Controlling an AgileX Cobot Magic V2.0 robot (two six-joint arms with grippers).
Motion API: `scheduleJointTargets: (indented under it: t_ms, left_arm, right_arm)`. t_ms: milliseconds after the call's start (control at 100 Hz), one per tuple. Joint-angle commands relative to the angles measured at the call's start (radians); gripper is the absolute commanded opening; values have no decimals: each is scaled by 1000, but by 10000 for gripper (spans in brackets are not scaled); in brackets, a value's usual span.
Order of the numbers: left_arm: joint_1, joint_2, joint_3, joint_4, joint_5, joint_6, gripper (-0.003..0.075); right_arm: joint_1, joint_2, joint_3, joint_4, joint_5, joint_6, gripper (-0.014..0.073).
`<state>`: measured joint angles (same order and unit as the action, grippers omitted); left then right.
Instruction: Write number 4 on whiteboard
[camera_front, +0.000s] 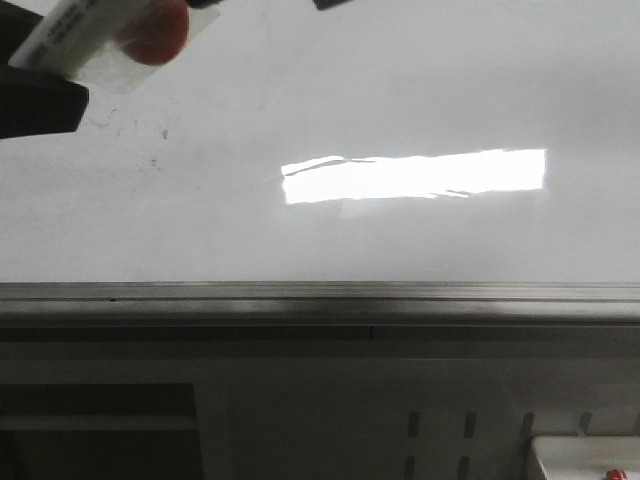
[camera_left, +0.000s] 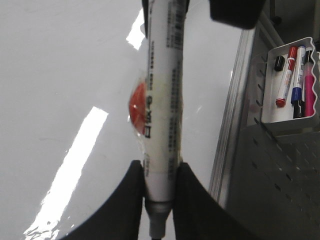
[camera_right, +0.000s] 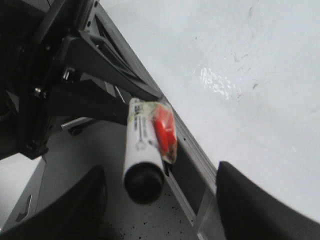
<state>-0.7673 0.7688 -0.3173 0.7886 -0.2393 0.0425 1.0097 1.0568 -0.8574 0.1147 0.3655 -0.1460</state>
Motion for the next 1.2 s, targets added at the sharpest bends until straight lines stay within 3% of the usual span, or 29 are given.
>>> scheduleJointTargets:
  t_ms: [0,730,1190]
  left_arm:
    - [-6,-5,-26,-17,-38,-8,-20]
    - [-6,25,-5,-30,-48,-8,-20]
    - [-6,213,0,-189,-252,-8,-20]
  right_arm:
    - [3,6,-52,-9,-93,-13,415]
    - [23,106,-88,-11,-110,-13,414]
    - [23,120,-47,-57,-43,-13,414]
